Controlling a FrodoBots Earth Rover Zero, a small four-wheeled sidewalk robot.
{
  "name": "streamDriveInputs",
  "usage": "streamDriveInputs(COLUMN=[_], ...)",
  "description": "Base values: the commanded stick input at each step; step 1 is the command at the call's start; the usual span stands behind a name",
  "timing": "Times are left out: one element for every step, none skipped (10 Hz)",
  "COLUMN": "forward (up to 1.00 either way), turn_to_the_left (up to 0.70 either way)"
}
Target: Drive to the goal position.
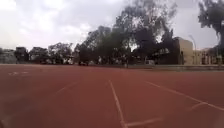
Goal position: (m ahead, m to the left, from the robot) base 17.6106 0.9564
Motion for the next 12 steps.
streamDriveInputs(forward=[0.45, 0.45, 0.45, 0.45, 0.45, 0.45, 0.45, 0.45, 0.45, 0.45, 0.45, 0.45], turn_to_the_left=[0.0, 0.0, 0.0, 0.0, 0.0, 0.0, 0.0, 0.0, 0.0, 0.0, 0.0, 0.0])
